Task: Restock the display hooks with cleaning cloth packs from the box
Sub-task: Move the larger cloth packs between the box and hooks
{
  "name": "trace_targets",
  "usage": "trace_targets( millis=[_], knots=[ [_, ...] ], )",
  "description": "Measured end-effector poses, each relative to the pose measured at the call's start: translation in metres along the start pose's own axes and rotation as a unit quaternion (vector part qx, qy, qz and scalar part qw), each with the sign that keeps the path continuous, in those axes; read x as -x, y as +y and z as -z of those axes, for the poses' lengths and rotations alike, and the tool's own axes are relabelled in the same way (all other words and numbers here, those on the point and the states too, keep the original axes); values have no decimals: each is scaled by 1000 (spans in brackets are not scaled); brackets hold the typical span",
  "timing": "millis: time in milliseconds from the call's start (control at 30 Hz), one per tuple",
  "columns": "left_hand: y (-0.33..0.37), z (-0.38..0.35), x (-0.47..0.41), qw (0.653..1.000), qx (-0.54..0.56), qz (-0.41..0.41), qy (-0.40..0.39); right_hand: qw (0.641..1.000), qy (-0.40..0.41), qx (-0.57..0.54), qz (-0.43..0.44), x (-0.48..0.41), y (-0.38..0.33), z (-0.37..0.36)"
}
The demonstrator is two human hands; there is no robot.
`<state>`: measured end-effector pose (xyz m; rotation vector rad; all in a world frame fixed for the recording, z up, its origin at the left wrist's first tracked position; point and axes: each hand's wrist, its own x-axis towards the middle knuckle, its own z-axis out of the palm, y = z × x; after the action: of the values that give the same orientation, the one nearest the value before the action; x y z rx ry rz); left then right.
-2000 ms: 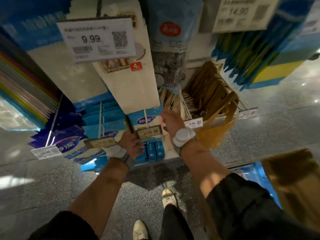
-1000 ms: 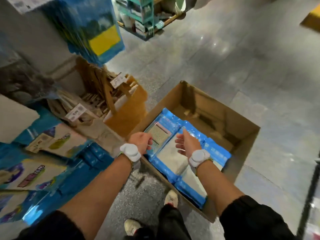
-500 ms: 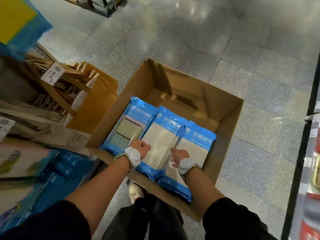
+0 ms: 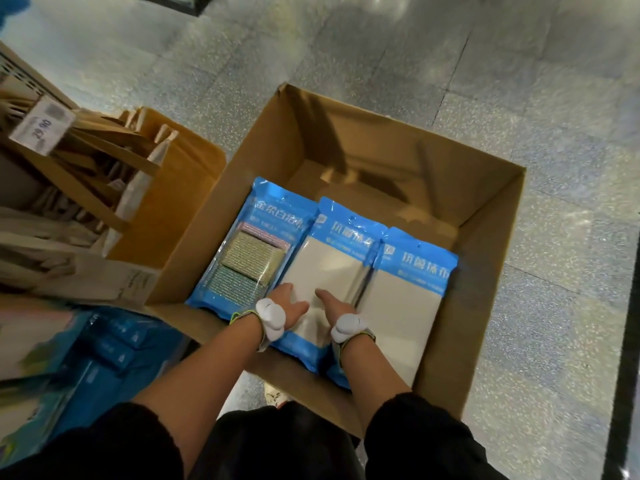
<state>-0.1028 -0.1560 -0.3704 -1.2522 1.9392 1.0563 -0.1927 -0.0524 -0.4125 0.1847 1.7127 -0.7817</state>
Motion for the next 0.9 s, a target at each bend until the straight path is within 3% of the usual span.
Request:
trace_targets(
  millis=[200, 467, 633, 900],
  knots=[
    [-14, -1, -12, 998, 57, 5, 6, 995, 76, -65, -2, -16, 1, -14],
    [-20, 2, -17, 995, 94, 18, 20, 990, 32, -134, 11, -14, 0, -11],
    [-22, 5, -16, 994, 102, 24, 10, 978, 57, -199, 29, -12, -1, -20],
    [-6, 12, 12, 989, 146, -13, 4, 979, 127, -152, 51, 30, -36, 20]
  ],
)
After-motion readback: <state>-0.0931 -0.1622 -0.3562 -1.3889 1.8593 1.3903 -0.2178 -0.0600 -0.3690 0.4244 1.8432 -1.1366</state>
